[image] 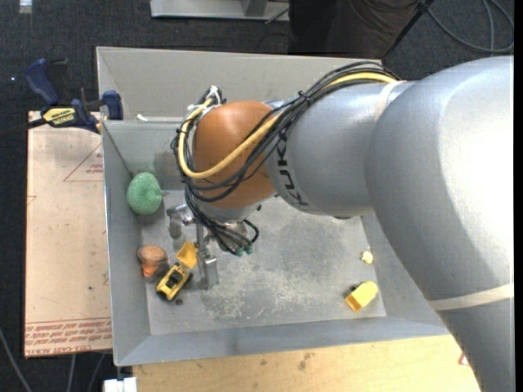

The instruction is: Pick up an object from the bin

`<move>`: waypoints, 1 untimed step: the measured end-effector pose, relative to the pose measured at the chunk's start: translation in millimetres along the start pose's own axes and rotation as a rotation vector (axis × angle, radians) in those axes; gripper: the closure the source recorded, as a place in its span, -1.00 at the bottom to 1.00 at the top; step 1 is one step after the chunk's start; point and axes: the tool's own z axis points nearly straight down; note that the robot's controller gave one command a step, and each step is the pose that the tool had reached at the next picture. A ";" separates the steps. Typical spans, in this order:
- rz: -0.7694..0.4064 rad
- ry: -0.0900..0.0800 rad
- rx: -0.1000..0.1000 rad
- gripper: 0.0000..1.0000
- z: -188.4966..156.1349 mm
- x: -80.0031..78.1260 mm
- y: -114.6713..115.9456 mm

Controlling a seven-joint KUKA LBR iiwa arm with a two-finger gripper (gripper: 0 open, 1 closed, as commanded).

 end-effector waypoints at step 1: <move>0.196 0.001 0.000 -1.00 13.0 17.4 17.8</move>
Offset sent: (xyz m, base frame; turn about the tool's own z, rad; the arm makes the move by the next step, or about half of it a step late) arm -0.0104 0.0199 -0.0257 -0.1084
